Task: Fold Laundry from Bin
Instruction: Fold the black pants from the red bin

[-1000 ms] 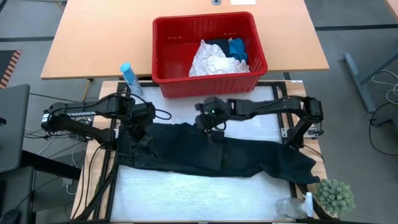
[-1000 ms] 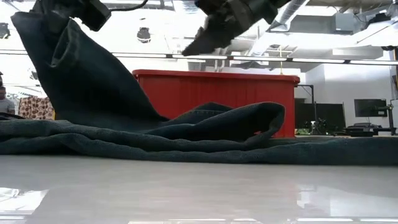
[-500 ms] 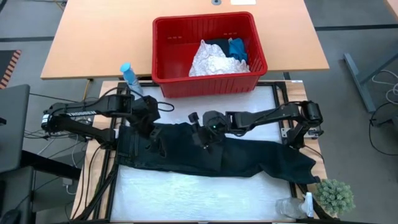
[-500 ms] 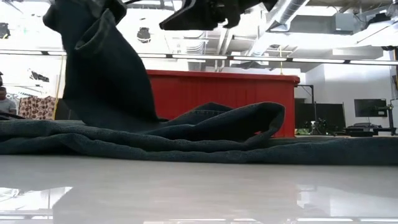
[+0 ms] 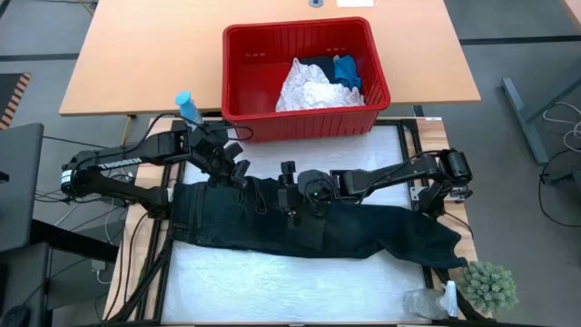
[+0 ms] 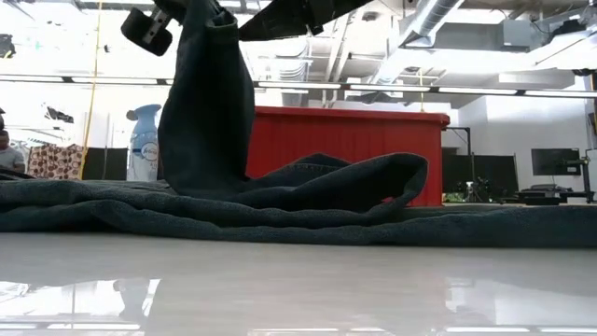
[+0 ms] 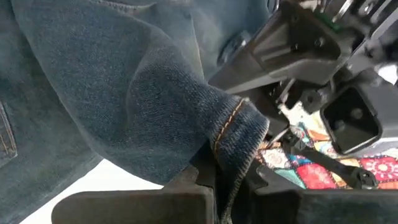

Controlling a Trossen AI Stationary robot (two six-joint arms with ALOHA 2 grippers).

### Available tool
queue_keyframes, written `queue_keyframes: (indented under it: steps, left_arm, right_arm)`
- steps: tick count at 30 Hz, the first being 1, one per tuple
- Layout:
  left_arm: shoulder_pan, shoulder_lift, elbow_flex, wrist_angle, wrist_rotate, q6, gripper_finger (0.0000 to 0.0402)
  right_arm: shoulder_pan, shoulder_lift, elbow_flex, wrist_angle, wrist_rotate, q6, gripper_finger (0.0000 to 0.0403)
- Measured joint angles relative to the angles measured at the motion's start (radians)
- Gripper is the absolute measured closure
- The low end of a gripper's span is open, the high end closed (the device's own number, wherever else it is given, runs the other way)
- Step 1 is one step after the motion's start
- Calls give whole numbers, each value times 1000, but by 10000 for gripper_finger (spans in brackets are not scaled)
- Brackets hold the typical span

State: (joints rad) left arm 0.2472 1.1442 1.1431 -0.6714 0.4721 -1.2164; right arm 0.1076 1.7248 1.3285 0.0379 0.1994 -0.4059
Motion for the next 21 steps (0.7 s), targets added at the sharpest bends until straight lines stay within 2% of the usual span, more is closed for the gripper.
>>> queue_keyframes:
  steps: [8,13,21]
  left_arm:
    - [69,-12,0,16,-3,19,401]
    - [120,-35,1,51,-31,39,401]
    - [126,-53,1,62,-47,52,401]
  right_arm:
    - [18,-2,0,-59,114,131,159]
    - [19,-4,0,-87,117,216,158]
    - [8,-4,0,-44,170,225,158]
